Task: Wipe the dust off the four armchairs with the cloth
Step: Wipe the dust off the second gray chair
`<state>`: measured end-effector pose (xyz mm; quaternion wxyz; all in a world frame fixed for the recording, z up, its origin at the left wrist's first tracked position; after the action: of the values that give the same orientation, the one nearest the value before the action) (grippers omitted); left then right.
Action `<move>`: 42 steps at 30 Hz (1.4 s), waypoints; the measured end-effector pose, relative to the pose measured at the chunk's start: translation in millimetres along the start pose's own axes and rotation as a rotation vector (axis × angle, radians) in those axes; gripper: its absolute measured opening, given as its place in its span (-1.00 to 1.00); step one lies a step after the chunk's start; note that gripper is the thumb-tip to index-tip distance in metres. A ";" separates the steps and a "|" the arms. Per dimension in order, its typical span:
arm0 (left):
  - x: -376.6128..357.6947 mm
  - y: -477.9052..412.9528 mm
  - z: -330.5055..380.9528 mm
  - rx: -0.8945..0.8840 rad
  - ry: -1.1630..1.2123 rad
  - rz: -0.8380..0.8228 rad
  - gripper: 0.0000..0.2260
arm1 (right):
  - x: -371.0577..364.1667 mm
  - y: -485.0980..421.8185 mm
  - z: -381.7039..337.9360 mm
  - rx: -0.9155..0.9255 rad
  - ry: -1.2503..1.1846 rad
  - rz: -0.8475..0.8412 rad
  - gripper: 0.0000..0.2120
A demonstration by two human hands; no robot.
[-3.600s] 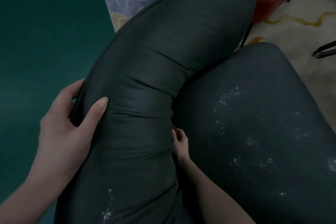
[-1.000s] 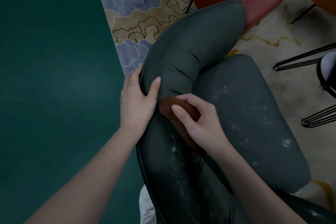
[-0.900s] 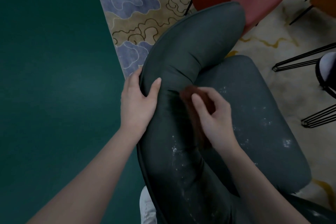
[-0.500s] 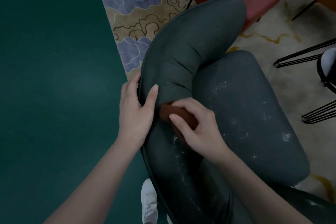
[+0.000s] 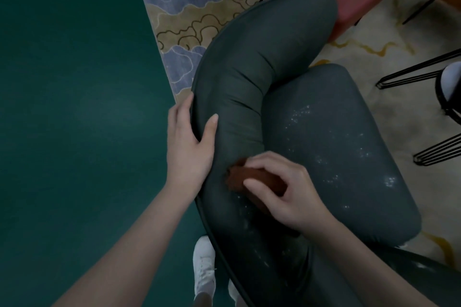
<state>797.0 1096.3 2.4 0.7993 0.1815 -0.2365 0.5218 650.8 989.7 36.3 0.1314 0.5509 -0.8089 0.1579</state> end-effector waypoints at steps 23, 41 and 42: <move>3.1 36.9 8.0 0.104 -0.144 0.041 -0.37 | 3.2 12.0 24.5 0.072 -0.051 0.045 -0.83; 10.1 41.8 12.9 0.120 -0.219 0.147 -0.45 | 23.7 17.6 63.0 -0.037 -0.181 0.216 -0.81; 10.6 42.2 13.1 0.118 -0.219 0.154 -0.45 | 26.9 16.9 79.8 -0.112 -0.218 0.266 -0.82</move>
<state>759.4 1113.6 21.1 0.7143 0.2656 -0.3045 0.5715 622.3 940.7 -28.2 0.0514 0.4445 -0.8917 0.0679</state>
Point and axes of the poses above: each hand's wrist, its own y-axis away from the middle knuckle, its own x-axis out of the back of the hand, z = x × y, the point moved 10 cm from there along -y, towards the middle knuckle, and after that the axes turned 5 degrees about -y, right-handed, at the moved point
